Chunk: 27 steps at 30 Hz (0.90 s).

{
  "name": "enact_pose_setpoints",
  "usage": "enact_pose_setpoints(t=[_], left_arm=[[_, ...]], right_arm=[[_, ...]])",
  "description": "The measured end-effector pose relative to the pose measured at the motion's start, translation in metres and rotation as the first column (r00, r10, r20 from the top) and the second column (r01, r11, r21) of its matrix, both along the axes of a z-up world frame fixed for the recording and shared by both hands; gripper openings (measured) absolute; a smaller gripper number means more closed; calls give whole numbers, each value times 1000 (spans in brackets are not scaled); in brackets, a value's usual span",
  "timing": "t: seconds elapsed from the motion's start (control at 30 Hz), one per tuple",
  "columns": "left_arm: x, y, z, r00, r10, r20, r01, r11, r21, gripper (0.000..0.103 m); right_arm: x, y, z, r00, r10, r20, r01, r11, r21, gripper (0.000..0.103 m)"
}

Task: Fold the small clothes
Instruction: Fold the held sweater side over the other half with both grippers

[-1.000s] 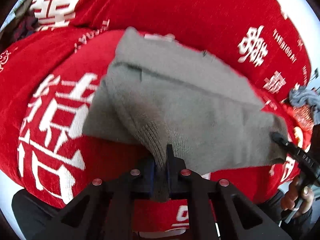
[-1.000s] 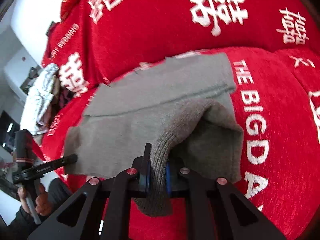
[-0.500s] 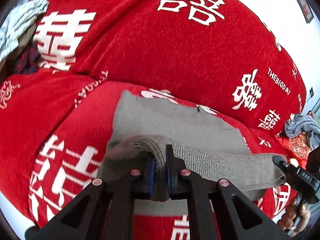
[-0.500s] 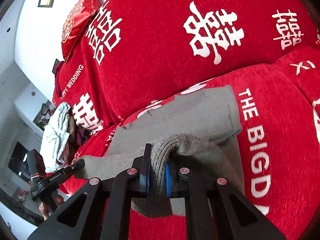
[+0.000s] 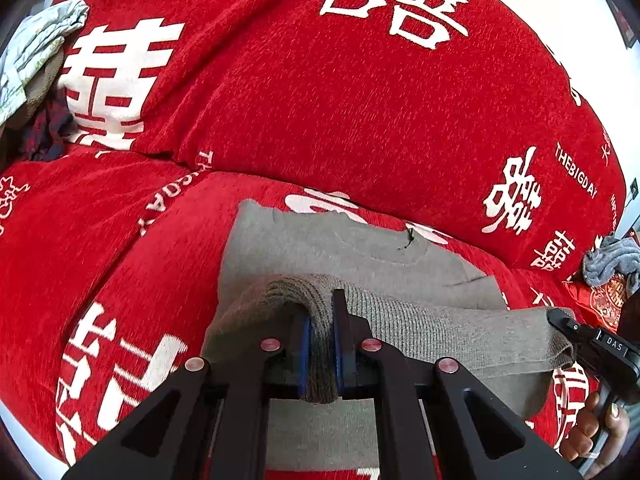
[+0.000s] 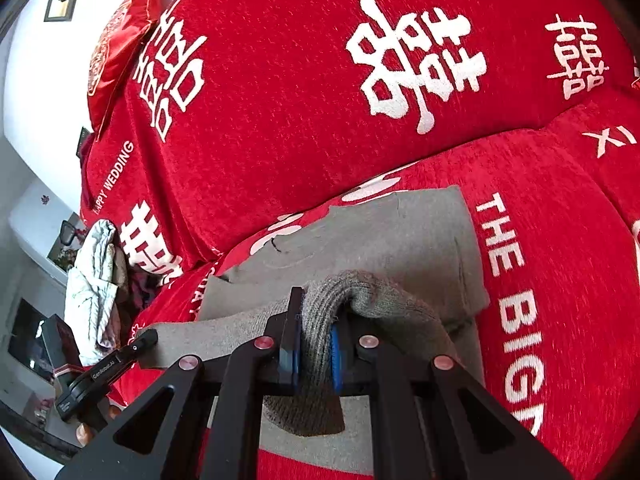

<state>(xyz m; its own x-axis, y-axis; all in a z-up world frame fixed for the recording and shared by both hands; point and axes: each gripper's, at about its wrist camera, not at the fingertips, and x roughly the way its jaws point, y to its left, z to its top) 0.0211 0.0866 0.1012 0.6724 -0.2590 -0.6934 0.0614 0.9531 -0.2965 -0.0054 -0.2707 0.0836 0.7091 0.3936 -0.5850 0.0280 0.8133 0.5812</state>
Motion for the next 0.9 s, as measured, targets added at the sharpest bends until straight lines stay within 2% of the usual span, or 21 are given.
enact_pose_setpoints(t=[0.47,0.9], left_arm=[[53,-13,1,1000,-2,-20,2,999,37,11],[101,-23,-29,996,7,-88,-1,998,67,11]], right_arm=[[52,-5,-2,999,-5,-37,4,1000,-27,12],[103,-15,-36,990,-28,-140,31,999,22,12]])
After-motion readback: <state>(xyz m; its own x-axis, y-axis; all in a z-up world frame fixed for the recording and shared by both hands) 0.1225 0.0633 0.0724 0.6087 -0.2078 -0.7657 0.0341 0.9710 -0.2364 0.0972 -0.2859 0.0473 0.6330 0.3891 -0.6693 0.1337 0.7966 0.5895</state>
